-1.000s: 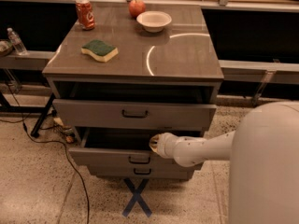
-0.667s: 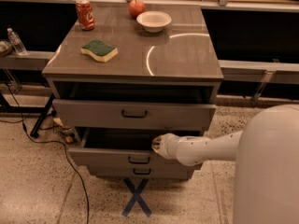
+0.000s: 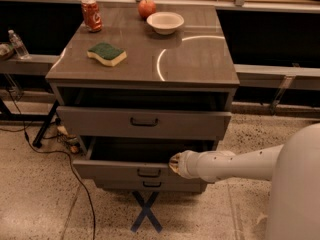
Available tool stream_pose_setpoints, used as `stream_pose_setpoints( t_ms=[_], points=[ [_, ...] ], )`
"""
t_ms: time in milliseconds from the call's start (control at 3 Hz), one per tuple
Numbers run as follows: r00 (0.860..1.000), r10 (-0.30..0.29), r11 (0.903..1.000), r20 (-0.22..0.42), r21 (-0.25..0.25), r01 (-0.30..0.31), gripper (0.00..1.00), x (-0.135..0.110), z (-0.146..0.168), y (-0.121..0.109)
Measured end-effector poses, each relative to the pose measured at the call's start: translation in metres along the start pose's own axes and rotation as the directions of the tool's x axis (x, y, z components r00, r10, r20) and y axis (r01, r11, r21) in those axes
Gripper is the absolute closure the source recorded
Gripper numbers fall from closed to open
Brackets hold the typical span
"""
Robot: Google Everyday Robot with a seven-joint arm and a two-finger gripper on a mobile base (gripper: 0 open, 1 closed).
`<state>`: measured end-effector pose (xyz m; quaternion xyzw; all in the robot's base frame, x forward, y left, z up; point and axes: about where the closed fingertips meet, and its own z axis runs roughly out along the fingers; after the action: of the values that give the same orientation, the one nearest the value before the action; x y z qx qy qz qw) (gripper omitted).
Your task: Close middle drawer
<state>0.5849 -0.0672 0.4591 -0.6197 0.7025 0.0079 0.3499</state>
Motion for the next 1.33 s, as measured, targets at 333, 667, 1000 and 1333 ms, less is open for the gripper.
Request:
stream_pose_setpoints(
  t_ms=[333, 667, 1000, 1333],
  points=[
    [1.000, 0.000, 1.0000, 0.000, 0.000, 0.000, 1.00, -0.001, -0.002, -0.001],
    [1.000, 0.010, 0.9999, 0.029, 0.005, -0.010, 1.00, -0.003, -0.022, 0.009],
    [0.994, -0.056, 0.9984, 0.094, 0.014, 0.055, 1.00, -0.018, -0.052, 0.031],
    [0.990, 0.001, 0.9996, 0.140, 0.027, -0.005, 1.00, -0.005, -0.085, 0.051]
  ],
)
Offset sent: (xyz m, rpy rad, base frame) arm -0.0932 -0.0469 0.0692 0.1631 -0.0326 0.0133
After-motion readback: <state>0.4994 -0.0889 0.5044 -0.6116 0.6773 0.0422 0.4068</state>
